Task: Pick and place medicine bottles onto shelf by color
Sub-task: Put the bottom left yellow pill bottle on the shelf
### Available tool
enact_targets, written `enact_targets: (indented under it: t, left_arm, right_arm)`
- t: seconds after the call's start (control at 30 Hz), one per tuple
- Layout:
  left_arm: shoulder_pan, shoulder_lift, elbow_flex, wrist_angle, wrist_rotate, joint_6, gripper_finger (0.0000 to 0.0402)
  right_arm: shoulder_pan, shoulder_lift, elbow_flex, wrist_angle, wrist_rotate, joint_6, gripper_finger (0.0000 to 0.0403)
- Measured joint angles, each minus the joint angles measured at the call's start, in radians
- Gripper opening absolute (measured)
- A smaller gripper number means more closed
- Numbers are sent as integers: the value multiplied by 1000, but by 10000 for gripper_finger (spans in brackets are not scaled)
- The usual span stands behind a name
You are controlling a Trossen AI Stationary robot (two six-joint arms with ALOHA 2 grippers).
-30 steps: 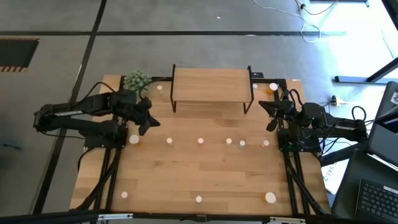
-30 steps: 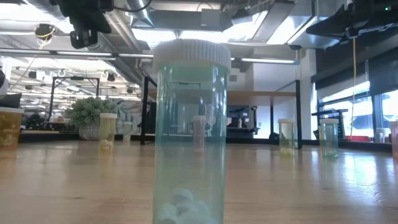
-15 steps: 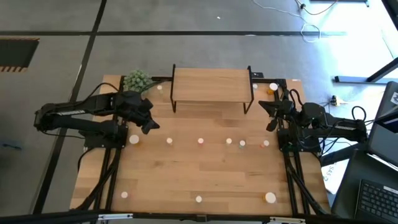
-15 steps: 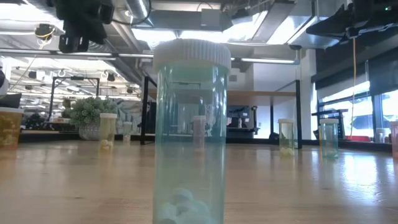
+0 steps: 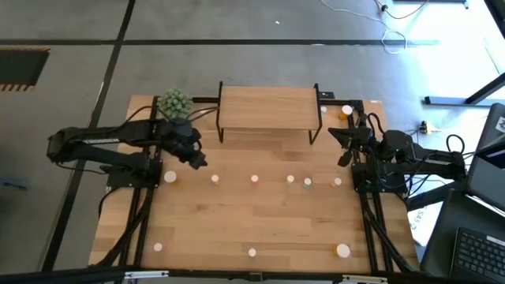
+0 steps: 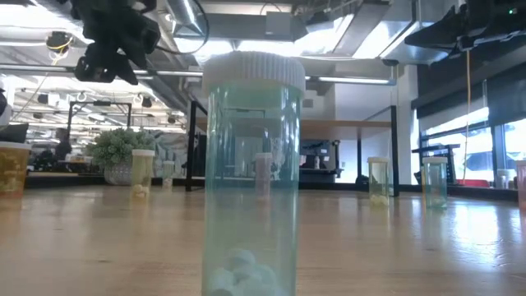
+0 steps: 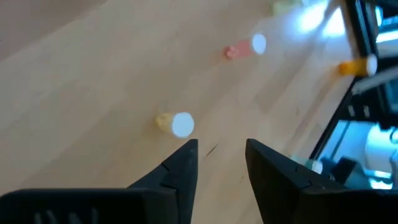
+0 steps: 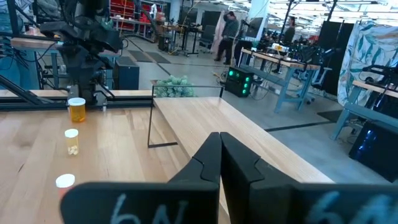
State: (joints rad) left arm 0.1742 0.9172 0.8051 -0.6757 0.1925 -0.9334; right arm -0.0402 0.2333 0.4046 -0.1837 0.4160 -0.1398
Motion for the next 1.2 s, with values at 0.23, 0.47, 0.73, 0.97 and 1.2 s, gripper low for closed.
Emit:
enact_targets:
  t: [0.23,0.47,0.73,0.97,1.2]
  left_arm:
    - [0,7,0,92,4,-46,129]
    - [-19,7,13,145,36,3,127]
    - [-26,7,139,-15,-2,55,127]
    - [-68,97,217,-245,-76,50,127]
    - [-127,231,229,-239,-78,44,127]
  right_arm:
    - [0,0,0,0,0,0,6]
    - [0,0,0,-3,1,0,6]
    - [0,0,0,-14,1,0,6]
    - [0,0,0,-21,-4,-20,6]
    - [0,26,1,-13,-47,-49,6]
